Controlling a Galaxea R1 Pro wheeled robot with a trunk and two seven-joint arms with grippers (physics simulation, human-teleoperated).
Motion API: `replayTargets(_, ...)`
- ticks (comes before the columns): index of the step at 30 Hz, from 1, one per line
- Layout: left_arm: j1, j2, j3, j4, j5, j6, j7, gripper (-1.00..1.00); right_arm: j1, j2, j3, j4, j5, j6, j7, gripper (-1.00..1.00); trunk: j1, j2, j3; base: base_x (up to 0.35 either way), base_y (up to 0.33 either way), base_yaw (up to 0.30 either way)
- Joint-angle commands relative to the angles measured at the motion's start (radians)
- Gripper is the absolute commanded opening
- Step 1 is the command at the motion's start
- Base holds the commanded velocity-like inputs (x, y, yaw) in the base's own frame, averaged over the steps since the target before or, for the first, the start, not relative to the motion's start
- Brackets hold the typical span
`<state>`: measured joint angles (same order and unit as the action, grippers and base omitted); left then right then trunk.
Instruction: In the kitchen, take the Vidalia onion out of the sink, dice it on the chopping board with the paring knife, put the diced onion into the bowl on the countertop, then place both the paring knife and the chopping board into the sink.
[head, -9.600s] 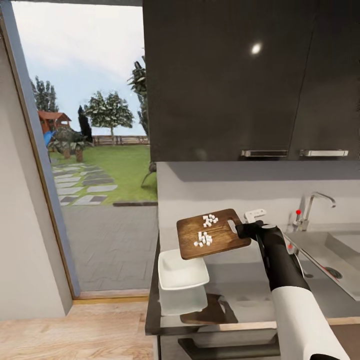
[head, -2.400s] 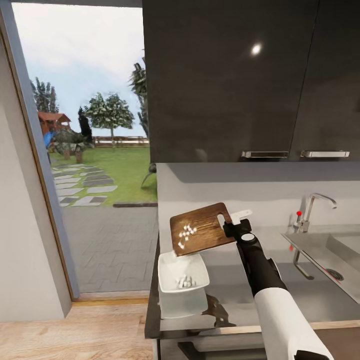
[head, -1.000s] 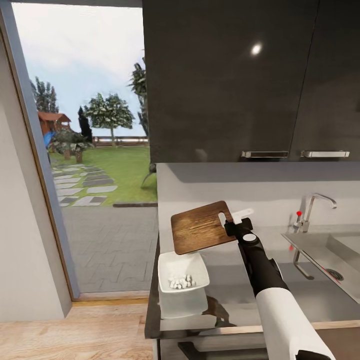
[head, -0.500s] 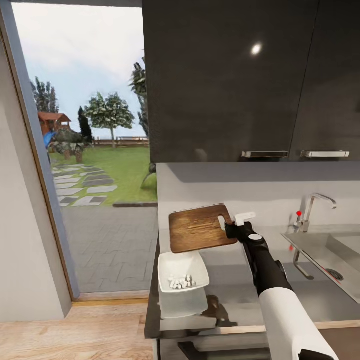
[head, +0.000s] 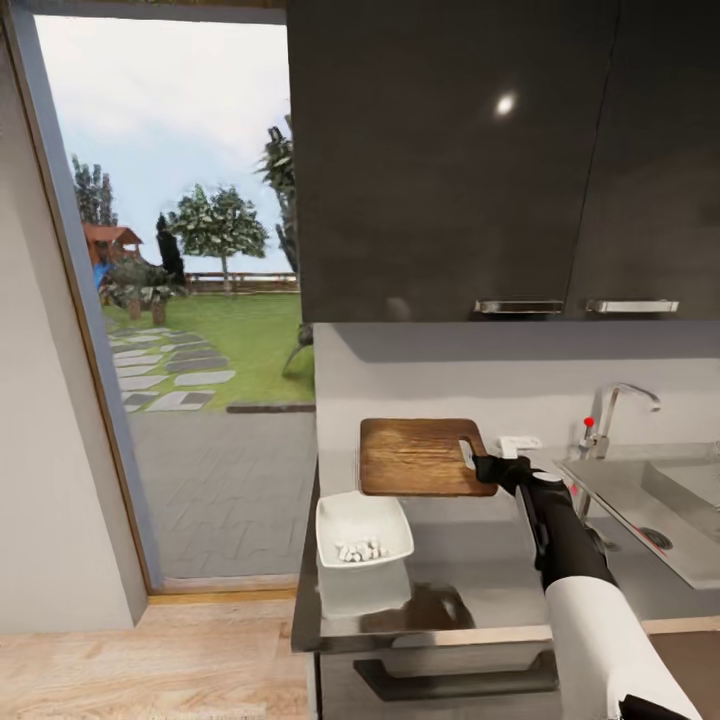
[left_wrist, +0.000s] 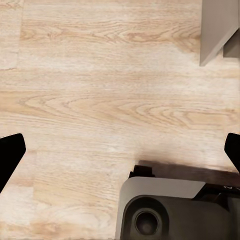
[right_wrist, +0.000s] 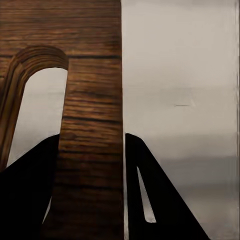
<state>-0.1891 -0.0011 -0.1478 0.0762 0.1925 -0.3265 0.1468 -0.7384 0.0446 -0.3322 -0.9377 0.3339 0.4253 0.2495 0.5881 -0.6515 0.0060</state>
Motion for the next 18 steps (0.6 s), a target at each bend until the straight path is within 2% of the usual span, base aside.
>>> replayTargets(1, -0.001, 0.0, -0.009, 0.004, 0.008, -0.006, 0.0, 1.0, 0.0, 0.001, -0.014, -0.001, 0.007, 0.006, 0.01, -1.0, 0.0, -0.001, 0.0, -0.201, -0.121, 0.0)
replayTargets(4, -0.001, 0.0, -0.009, 0.005, 0.008, -0.007, 0.0, 1.0, 0.0, 0.001, -0.028, -0.001, 0.007, 0.01, 0.01, -1.0, 0.0, -0.001, 0.0, -0.164, -0.154, 0.0)
replayTargets(10, -0.001, 0.0, -0.009, 0.005, 0.008, -0.006, 0.0, 1.0, 0.0, 0.001, -0.03, -0.001, 0.007, 0.009, 0.009, -1.0, 0.0, -0.001, 0.0, -0.141, -0.184, 0.0)
replayTargets(18, -0.002, 0.0, -0.009, 0.005, 0.008, -0.006, 0.001, 1.0, 0.0, 0.002, -0.029, -0.001, 0.008, 0.009, 0.008, -1.0, 0.0, -0.001, 0.0, -0.017, -0.305, 0.0)
